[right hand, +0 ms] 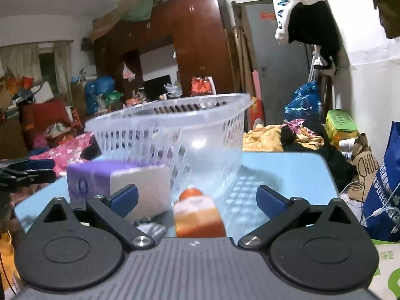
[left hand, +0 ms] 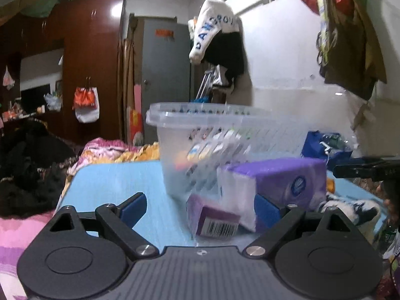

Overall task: Organize objects
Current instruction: 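Grasp the small purple barcode box with the left gripper while the right gripper grasps the orange bottle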

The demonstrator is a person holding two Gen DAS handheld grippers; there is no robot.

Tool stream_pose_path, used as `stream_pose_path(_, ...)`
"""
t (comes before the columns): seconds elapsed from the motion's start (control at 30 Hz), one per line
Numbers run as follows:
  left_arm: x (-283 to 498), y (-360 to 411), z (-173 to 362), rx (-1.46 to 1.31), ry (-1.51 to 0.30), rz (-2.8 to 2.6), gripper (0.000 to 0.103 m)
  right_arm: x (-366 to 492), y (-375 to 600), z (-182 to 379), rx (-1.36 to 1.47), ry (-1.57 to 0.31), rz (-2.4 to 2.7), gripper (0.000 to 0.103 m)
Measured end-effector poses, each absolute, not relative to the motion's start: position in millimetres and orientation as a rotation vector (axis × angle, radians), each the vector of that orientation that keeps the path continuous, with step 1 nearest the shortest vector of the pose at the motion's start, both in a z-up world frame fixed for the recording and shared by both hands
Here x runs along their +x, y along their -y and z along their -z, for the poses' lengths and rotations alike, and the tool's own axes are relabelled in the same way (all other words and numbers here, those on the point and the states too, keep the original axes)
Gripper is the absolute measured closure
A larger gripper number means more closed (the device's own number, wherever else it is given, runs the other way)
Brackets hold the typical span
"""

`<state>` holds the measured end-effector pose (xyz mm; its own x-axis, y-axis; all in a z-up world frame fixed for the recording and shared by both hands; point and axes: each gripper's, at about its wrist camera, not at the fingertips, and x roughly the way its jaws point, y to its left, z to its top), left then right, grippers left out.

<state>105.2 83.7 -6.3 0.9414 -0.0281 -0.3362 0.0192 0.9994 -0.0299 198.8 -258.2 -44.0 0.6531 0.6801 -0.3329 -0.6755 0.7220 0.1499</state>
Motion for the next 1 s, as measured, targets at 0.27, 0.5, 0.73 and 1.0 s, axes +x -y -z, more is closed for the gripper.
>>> stream_pose_path(0.27,110,-86,23,-0.034,-0.385,0.062,0.008,211,256,59,-0.006,-0.458,-0.813,0.033)
stream_pose_path(0.5,119,-73,30,0.003,-0.414,0.09,0.008,211,252,61,-0.049,-0.477,-0.798,0.041)
stream_pose_path(0.73,114,-71,35,0.024,-0.404,0.085,0.009,213,250,64,-0.06,-0.501,-0.792,0.049)
stream_pose_path(1.0,111,-81,33,0.012,-0.408,0.027,0.014,214,249,65,-0.06,-0.51,-0.8,0.05)
